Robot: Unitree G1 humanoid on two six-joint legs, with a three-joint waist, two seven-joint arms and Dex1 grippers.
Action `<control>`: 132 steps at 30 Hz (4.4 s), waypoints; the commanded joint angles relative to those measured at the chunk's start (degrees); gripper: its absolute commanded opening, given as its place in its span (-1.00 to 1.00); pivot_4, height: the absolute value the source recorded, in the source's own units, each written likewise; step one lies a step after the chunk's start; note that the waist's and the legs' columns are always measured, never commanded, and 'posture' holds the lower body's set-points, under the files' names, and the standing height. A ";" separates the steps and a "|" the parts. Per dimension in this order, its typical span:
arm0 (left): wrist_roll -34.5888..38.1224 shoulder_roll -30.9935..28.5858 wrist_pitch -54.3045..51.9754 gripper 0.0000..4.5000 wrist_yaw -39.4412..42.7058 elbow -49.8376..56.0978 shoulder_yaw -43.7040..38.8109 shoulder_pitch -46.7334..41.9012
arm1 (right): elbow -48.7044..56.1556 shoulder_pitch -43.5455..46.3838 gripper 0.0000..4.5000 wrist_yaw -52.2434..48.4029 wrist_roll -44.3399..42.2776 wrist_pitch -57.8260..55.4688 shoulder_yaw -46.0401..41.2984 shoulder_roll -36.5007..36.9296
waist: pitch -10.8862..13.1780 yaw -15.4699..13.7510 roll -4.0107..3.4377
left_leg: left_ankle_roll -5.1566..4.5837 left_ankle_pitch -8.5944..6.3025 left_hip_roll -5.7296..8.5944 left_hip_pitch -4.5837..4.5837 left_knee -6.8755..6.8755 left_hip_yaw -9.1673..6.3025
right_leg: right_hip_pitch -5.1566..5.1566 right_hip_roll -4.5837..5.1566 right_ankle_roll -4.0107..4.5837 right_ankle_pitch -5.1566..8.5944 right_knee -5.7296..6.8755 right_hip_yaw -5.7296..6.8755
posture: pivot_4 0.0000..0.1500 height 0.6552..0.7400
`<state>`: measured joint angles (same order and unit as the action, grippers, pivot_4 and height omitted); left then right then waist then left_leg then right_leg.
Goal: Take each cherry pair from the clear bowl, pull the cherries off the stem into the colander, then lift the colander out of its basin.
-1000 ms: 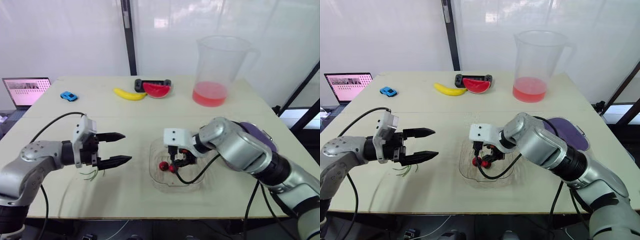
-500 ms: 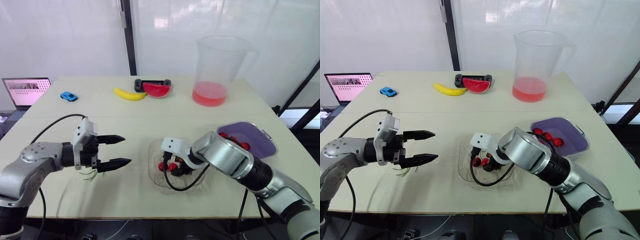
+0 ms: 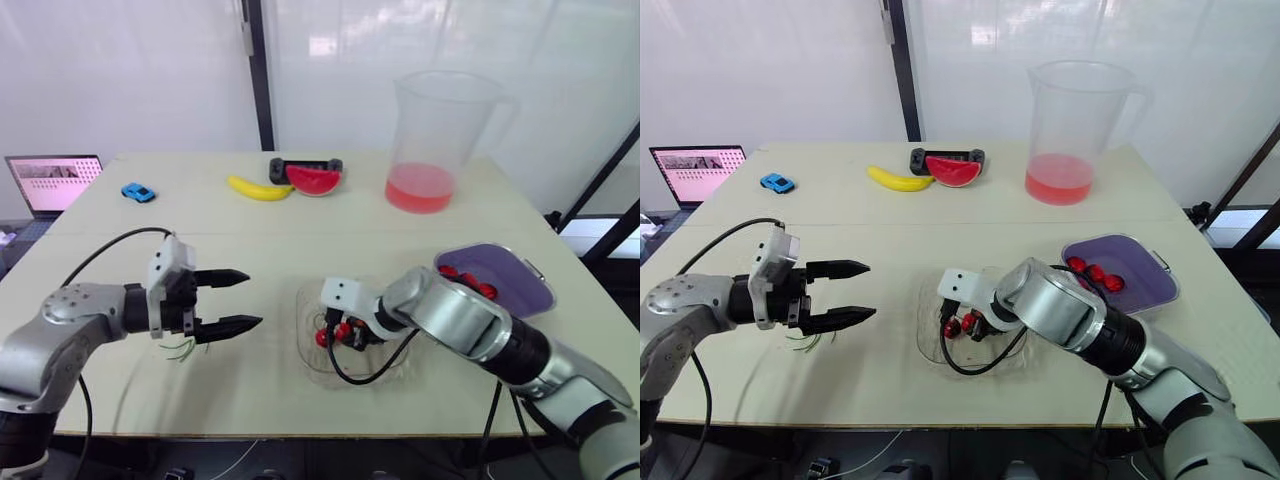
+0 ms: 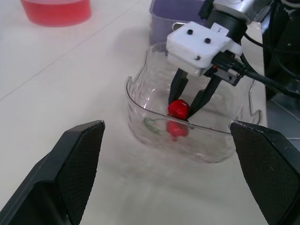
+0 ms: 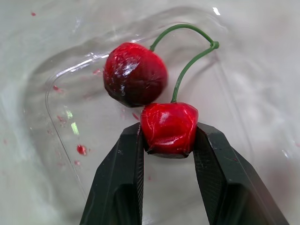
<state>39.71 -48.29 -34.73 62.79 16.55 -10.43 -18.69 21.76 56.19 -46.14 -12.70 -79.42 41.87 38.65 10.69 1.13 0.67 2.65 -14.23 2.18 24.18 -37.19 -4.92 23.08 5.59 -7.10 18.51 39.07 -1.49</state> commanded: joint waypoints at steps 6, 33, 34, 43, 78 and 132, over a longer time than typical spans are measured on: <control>10.65 4.50 -5.40 1.00 -7.07 -1.71 -6.56 -7.67 | 9.19 1.66 -0.34 -8.74 -5.87 12.90 -14.39 8.91 | -0.01 0.07 0.02 | -0.01 0.00 0.00 0.07 -0.02 -0.02 | 0.03 -0.01 0.00 0.00 0.00 0.02 | 1.00 1.00; 13.40 13.52 -12.32 1.00 -11.36 -6.95 4.67 -24.71 | 13.64 -28.73 -0.34 23.98 47.18 65.07 -17.83 5.80 | -0.06 0.09 0.13 | 0.54 0.32 0.13 0.08 -0.05 0.04 | 0.03 -0.04 -0.01 0.00 0.05 -0.01 | 1.00 1.00; 12.88 14.11 -11.92 1.00 -11.44 -6.76 5.17 -24.59 | 13.45 -28.60 -0.34 23.82 48.54 65.63 -18.15 5.12 | -0.06 0.06 0.13 | 0.55 0.32 0.11 0.08 -0.05 0.04 | 0.03 -0.04 -0.01 0.00 0.06 -0.01 | 1.00 1.00; 10.47 17.77 -11.53 1.00 -11.84 -6.90 7.67 -25.46 | 10.58 -27.68 -0.34 21.71 52.31 72.32 -20.89 1.87 | -0.06 0.07 0.13 | 0.55 0.32 0.11 0.07 -0.07 0.03 | 0.00 -0.05 -0.01 0.00 0.05 -0.01 | 1.00 1.00; 9.49 17.34 -13.43 -1.00 -6.75 -11.31 7.38 -28.58 | 12.57 -21.06 0.99 -15.59 -13.87 23.82 -57.90 4.61 | -0.02 0.01 0.07 | 0.15 0.10 0.07 -0.16 -0.10 -0.06 | -0.33 -0.03 -0.01 0.00 -0.01 0.02 | 1.00 1.00; 11.92 17.00 -13.17 -1.00 -1.13 -6.92 7.19 -26.08 | 4.66 -25.90 -0.36 -6.14 -36.36 19.25 -51.92 10.51 | -0.01 -0.13 0.10 | 0.00 0.01 0.04 -0.36 -0.03 -0.01 | -0.49 -0.03 -0.01 0.01 -0.11 0.01 | 1.00 1.00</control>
<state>50.74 -30.92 -48.45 61.70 8.01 -1.54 -44.61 25.45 30.46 -51.50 -48.58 -61.73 -7.51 47.95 10.67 0.99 0.77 2.66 -14.22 2.22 23.82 -37.22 -4.92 22.58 5.57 -7.10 18.52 38.96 -1.49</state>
